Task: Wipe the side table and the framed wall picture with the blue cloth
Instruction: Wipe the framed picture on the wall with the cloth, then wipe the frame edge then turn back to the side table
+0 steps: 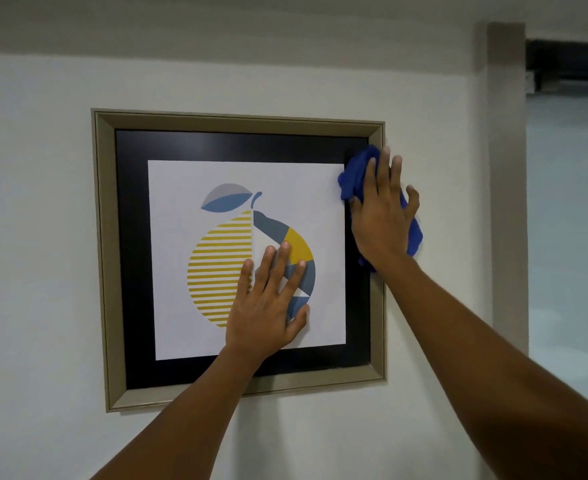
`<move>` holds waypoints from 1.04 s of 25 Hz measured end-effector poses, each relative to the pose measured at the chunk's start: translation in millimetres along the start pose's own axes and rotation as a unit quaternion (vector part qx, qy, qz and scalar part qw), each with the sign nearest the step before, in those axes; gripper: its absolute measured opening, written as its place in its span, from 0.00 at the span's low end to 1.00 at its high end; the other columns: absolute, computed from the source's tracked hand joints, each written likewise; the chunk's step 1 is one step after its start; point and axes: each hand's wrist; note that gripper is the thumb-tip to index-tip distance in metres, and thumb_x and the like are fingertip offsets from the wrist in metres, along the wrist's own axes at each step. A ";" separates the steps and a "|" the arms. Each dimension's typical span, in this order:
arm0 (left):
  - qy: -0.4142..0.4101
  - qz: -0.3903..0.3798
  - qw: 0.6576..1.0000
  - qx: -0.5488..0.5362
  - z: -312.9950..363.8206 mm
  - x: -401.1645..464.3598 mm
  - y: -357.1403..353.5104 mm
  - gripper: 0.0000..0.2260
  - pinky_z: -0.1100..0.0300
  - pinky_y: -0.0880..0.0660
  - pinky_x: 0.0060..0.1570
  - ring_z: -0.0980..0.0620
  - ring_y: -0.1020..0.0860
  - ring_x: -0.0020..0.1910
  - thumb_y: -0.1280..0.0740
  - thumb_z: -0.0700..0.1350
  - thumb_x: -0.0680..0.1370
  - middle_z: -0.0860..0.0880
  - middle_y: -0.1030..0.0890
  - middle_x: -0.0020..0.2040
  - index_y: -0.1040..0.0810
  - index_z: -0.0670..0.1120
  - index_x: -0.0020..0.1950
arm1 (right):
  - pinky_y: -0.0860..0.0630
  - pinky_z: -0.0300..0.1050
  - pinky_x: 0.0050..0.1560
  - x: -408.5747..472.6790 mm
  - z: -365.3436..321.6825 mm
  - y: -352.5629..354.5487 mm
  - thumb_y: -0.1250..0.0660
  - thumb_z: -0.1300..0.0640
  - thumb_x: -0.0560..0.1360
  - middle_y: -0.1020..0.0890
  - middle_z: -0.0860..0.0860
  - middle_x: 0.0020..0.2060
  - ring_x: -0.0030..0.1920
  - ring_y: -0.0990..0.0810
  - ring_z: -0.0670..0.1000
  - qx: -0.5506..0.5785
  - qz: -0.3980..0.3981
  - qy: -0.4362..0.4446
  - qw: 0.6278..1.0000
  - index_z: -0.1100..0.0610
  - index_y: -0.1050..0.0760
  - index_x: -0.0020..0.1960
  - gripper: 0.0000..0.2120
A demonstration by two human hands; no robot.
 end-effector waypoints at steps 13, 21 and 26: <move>0.017 -0.037 0.997 -0.067 35.1 -18.6 2.5 0.34 0.37 0.55 0.78 0.40 0.51 0.82 0.46 0.63 0.82 0.40 0.49 0.83 0.50 0.48 0.83 | 0.30 0.61 0.67 -263.6 54.4 0.8 0.41 0.61 0.78 0.35 0.56 0.76 0.74 0.35 0.59 0.184 -0.187 -0.022 0.965 0.54 0.46 0.77 0.29; -0.121 -0.263 0.902 -0.321 331.2 -218.4 4.2 0.34 0.39 0.51 0.78 0.41 0.53 0.82 0.51 0.65 0.82 0.41 0.54 0.83 0.56 0.49 0.83 | 0.31 0.57 0.69 -474.9 179.9 74.0 0.50 0.53 0.84 0.32 0.53 0.74 0.72 0.30 0.53 0.155 -0.200 -0.263 0.931 0.42 0.52 0.78 0.25; -0.176 -0.423 0.763 -0.456 494.9 -408.9 35.8 0.33 0.38 0.40 0.76 0.42 0.49 0.82 0.45 0.63 0.82 0.41 0.48 0.83 0.49 0.49 0.83 | 0.27 0.60 0.63 -713.2 270.6 170.1 0.54 0.49 0.84 0.37 0.53 0.77 0.68 0.27 0.58 -0.040 -0.357 -0.393 0.846 0.52 0.46 0.78 0.23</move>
Point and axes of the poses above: each hand's wrist, its own x-axis towards the middle knuckle, its own y-axis out of the back of the hand, z = x × y
